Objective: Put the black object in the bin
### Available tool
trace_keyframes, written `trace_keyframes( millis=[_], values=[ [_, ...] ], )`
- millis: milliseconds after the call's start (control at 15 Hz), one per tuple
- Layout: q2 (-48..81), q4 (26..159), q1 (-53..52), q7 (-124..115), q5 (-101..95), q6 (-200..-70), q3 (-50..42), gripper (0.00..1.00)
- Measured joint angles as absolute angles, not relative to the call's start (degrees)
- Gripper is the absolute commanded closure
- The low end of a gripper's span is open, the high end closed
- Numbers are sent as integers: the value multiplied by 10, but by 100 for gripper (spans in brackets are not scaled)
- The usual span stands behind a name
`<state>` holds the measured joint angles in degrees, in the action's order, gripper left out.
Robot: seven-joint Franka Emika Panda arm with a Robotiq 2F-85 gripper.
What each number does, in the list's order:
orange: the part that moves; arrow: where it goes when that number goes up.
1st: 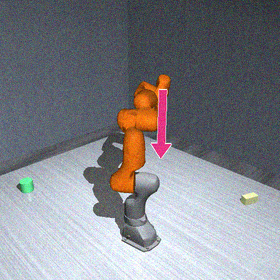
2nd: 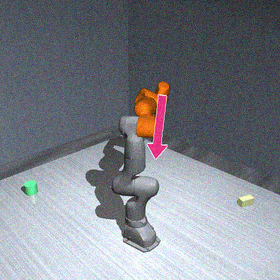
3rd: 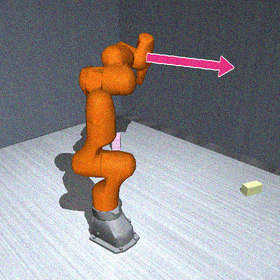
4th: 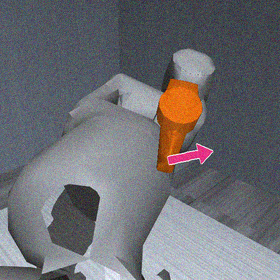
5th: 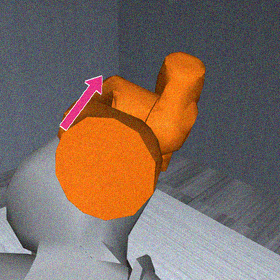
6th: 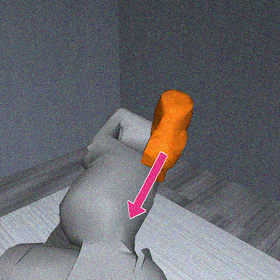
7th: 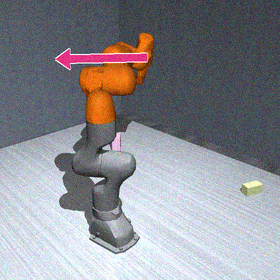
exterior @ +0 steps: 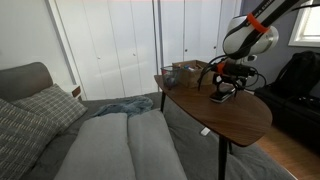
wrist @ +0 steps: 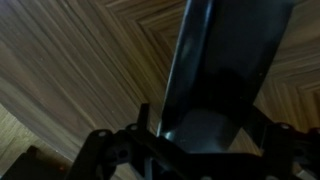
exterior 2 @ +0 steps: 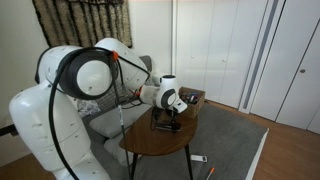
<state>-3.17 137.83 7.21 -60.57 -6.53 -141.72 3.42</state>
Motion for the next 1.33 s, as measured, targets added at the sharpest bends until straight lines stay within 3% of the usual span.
trace_keyframes(
  millis=[133,800,867,1067,1133,1333],
  values=[
    [-24,1373,69,-606,-65,-1416,31,53],
    [-122,1349,36,-611,-161,-1403,49,54],
    [-137,1336,37,-619,-189,-1394,59,29],
    [-154,1297,35,-620,-198,-1354,77,29],
    [-154,1293,35,-620,-198,-1352,78,54],
    [-151,1293,36,-622,-206,-1354,78,54]
  ],
)
